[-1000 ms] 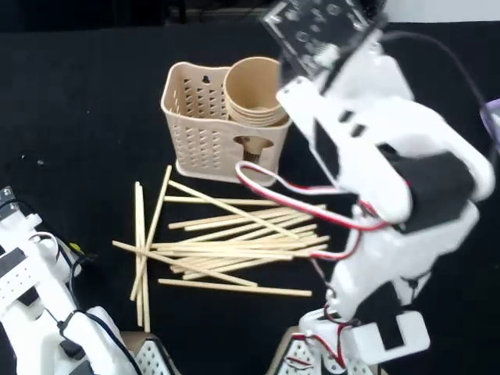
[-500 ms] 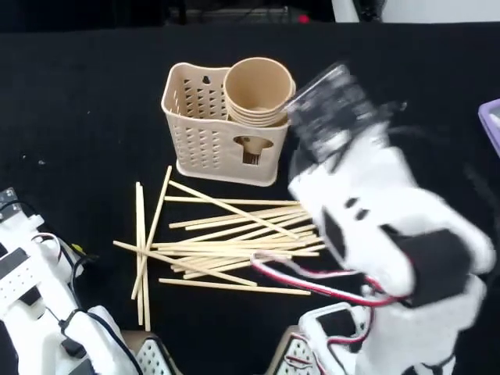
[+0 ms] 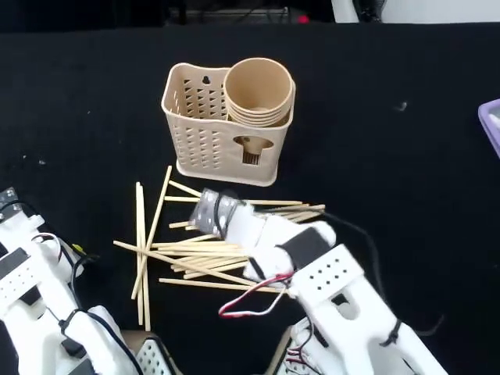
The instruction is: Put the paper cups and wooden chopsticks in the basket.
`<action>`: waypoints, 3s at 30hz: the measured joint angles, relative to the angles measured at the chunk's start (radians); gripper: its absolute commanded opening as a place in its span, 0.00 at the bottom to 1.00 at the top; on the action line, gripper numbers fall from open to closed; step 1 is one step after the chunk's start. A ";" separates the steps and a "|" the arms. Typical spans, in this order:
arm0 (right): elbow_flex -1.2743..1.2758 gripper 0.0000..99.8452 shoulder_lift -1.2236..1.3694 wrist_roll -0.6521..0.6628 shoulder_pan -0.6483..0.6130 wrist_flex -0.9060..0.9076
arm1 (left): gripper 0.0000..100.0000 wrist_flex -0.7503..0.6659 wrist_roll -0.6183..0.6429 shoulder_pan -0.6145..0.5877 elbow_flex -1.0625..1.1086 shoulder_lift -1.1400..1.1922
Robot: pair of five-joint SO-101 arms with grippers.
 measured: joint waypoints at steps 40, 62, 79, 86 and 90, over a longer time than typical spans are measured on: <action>-0.226 0.01 0.196 0.121 0.149 0.127 | 0.23 0.000 0.000 0.000 0.008 0.000; 0.141 0.01 -0.253 0.322 0.448 -0.028 | 0.23 0.000 0.000 0.000 0.008 0.000; 0.123 0.04 0.109 0.345 0.500 -0.164 | 0.23 0.000 0.000 0.000 0.008 0.000; -0.057 0.15 0.354 0.232 0.381 -0.123 | 0.23 0.000 0.000 0.000 0.008 0.000; -0.094 0.14 0.411 0.218 0.313 -0.123 | 0.23 0.000 0.000 0.000 0.008 0.000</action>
